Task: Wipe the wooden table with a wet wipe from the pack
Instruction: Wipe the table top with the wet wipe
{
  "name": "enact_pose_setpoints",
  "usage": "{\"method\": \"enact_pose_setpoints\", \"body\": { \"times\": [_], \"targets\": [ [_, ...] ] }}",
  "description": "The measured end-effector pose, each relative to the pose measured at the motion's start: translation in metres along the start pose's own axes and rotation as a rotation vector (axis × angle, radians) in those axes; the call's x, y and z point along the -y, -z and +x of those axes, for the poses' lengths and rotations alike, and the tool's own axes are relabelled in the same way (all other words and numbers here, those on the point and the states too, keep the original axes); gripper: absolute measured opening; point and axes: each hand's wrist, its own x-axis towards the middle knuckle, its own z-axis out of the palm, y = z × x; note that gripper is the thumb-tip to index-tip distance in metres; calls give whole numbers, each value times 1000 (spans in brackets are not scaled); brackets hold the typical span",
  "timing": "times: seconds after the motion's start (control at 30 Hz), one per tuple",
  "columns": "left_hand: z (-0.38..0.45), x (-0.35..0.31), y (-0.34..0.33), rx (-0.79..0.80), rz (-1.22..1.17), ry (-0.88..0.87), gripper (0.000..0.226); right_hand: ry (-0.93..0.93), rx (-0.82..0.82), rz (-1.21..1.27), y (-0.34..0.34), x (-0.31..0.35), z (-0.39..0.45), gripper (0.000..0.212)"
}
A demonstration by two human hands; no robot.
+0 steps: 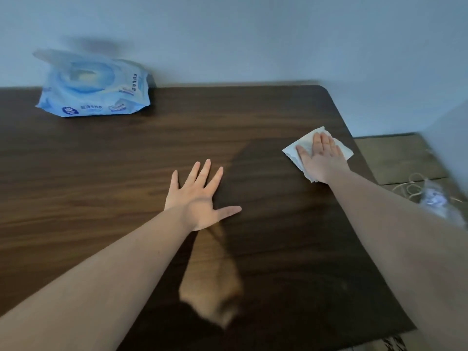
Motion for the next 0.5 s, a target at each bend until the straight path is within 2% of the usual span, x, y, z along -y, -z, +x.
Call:
{"method": "enact_pose_setpoints", "body": {
  "times": [0.23,0.4,0.5],
  "targets": [
    [3,-4,-1,49,20,25,100,-68,45,-1,-3,-35,-14,74],
    [4,-4,-1,42,20,11,100,-61,52,-2,-5,-24,-30,71],
    [3,3,2,17,4,-32,100,11,57,-15,-7,-3,-44,70]
  ]
}}
